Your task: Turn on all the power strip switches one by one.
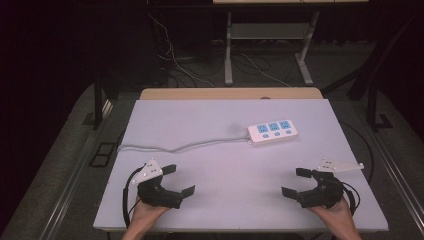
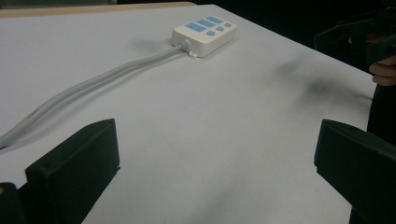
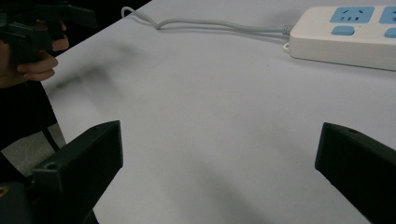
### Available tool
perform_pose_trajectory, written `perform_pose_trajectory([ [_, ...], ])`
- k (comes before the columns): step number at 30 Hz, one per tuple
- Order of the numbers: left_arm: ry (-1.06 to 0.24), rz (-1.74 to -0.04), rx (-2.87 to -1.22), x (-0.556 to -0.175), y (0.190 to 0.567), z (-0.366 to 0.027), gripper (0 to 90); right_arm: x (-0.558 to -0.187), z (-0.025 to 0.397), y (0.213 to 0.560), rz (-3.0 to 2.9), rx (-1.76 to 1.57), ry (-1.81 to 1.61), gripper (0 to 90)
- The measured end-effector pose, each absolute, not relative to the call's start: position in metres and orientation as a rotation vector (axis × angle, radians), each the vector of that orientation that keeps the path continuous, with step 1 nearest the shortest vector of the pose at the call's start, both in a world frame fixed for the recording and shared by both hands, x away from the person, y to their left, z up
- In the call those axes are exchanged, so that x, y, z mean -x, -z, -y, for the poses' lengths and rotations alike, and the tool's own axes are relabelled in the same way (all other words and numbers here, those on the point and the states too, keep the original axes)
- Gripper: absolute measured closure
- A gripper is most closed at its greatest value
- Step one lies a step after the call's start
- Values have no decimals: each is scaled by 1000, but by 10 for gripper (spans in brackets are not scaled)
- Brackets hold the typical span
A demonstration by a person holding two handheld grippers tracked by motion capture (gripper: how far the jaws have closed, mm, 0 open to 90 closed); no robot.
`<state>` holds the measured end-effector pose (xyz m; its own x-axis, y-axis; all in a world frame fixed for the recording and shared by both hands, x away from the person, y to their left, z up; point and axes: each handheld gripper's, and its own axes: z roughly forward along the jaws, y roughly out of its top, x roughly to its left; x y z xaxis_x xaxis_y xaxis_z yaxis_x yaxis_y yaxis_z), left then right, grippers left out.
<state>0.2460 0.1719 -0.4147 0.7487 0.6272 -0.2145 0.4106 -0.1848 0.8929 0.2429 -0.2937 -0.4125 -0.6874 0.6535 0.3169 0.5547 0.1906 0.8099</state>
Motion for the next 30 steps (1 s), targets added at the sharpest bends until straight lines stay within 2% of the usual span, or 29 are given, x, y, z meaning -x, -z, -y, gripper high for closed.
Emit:
perform_pose_trajectory([
  [30,-238,-826,-1831,-249,418,-171,0,-243,285,412,-2446,-1196,-1451,8],
])
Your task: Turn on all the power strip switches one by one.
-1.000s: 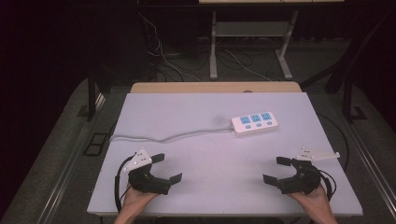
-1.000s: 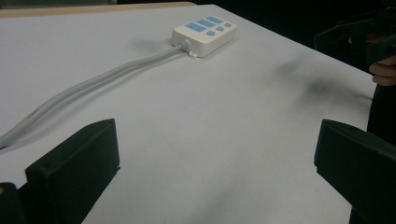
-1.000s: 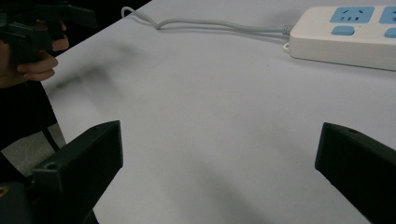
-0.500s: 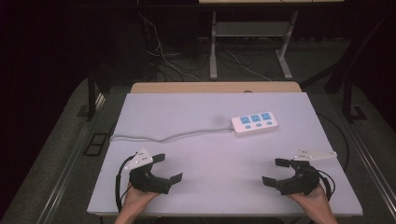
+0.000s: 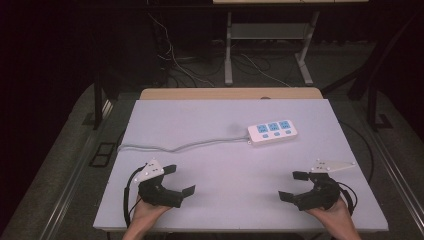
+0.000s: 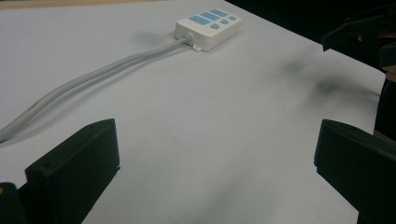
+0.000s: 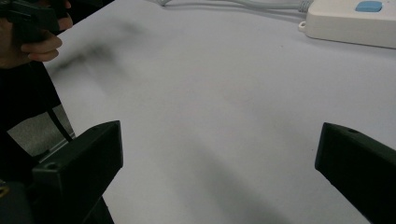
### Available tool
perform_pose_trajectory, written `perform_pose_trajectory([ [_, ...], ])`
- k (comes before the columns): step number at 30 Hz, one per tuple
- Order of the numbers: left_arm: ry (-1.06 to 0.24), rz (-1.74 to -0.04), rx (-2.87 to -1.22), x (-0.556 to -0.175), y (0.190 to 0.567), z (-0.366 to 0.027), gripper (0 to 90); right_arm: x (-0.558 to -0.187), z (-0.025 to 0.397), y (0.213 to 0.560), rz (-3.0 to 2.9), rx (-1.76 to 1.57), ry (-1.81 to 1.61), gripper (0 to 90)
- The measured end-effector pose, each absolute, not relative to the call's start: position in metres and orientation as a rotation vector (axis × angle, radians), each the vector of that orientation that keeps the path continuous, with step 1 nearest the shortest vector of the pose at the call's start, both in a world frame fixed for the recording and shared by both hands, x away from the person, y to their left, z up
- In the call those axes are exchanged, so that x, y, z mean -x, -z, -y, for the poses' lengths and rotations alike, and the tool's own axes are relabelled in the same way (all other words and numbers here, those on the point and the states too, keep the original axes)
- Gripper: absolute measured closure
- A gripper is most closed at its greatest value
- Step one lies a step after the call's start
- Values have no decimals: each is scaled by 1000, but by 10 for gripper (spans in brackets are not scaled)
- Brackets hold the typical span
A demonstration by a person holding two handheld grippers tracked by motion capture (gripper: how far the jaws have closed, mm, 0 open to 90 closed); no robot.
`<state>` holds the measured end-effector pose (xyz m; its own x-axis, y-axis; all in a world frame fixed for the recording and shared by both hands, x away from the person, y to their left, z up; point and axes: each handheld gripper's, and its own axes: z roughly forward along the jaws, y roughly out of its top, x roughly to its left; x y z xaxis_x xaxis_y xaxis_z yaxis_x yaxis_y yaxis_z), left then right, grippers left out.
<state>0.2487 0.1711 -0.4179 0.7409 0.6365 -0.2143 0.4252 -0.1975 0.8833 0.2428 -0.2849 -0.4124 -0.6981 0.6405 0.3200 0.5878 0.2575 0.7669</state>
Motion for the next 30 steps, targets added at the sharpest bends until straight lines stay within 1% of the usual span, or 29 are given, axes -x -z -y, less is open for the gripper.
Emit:
perform_pose_trajectory([
  [16,-232,-824,-1837,-249,418,-171,0,-260,284,393,-2510,-1152,-1374,8],
  [30,-242,-826,-1816,-247,420,-172,0,-282,279,385,-2564,-1128,-1320,8],
])
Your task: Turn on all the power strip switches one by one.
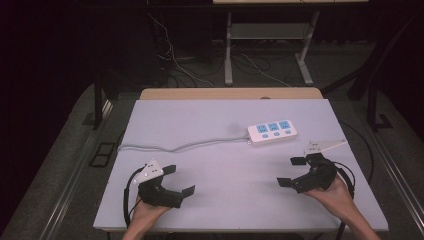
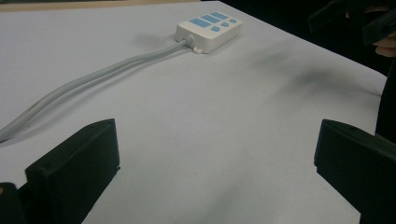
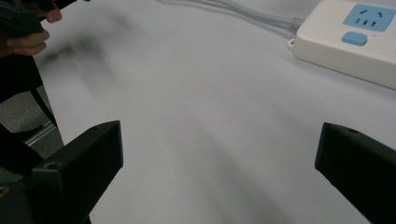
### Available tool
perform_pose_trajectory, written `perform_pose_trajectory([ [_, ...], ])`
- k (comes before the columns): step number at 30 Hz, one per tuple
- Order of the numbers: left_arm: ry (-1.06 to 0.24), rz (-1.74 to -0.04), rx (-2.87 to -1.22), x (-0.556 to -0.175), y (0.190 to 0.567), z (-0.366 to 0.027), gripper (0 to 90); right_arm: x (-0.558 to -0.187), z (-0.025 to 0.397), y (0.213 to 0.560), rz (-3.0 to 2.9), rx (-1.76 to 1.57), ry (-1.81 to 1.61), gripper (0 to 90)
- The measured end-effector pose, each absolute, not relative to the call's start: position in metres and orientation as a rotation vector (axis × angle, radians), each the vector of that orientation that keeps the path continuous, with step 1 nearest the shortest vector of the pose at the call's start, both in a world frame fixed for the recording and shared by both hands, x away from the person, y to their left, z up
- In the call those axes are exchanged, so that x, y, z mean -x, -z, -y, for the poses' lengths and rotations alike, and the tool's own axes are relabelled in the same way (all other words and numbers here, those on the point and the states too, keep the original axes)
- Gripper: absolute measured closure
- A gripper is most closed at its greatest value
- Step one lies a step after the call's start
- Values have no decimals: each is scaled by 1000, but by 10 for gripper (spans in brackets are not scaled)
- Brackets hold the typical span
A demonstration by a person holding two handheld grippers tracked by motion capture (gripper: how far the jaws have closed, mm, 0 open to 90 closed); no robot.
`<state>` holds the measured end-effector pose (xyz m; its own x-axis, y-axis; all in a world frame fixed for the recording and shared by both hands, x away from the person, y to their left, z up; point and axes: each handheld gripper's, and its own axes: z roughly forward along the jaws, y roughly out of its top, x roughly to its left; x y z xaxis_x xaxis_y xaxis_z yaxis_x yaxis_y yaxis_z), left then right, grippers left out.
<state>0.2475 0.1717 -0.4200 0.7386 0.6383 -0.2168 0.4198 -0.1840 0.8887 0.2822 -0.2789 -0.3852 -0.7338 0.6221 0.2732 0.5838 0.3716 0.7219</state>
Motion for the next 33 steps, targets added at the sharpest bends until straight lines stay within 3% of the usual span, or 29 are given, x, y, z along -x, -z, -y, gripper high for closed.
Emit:
perform_pose_trajectory([
  [33,-234,-831,-1826,-248,420,-172,0,-350,258,353,-2597,-1091,-1223,8],
])
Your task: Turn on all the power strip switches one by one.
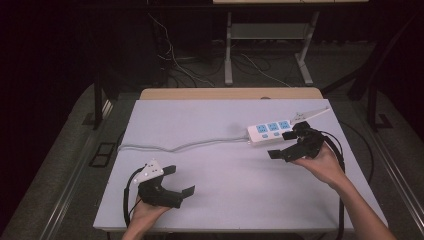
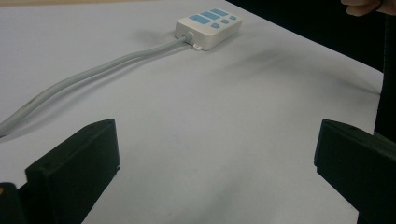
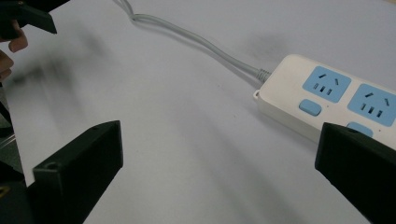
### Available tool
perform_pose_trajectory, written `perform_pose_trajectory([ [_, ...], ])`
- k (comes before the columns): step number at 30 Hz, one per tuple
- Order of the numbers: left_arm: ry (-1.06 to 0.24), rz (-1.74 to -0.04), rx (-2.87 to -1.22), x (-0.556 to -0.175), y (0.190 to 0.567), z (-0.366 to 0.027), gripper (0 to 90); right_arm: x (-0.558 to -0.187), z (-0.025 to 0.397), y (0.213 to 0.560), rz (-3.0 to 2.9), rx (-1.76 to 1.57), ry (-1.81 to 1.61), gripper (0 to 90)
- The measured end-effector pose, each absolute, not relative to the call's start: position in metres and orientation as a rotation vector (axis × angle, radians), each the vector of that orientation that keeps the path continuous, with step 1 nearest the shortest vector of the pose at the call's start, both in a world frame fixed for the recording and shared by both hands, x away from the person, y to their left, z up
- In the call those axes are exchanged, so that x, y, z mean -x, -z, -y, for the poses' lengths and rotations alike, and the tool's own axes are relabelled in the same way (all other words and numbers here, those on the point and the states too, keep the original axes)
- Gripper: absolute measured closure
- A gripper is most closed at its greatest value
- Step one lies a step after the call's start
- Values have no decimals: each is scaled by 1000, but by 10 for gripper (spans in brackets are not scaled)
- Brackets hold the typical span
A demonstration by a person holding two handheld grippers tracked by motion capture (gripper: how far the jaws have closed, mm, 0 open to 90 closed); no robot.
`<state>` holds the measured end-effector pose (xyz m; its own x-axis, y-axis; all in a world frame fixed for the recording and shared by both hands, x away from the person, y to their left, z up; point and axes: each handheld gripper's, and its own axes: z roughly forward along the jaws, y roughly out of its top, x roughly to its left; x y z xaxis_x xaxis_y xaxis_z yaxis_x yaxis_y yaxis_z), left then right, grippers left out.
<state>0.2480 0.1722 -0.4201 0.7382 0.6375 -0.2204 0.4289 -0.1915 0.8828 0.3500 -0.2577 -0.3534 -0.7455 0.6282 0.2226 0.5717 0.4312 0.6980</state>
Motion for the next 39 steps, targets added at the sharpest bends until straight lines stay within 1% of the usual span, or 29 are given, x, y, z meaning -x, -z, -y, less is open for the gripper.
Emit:
perform_pose_trajectory([
  [25,-227,-832,-1830,-248,421,-172,0,-397,250,357,-2583,-1191,-1192,8],
  [38,-226,-831,-1832,-248,421,-172,0,-417,253,367,-2544,-1266,-1179,9],
  [39,-227,-831,-1832,-248,421,-172,0,-419,253,368,-2549,-1274,-1168,54],
])
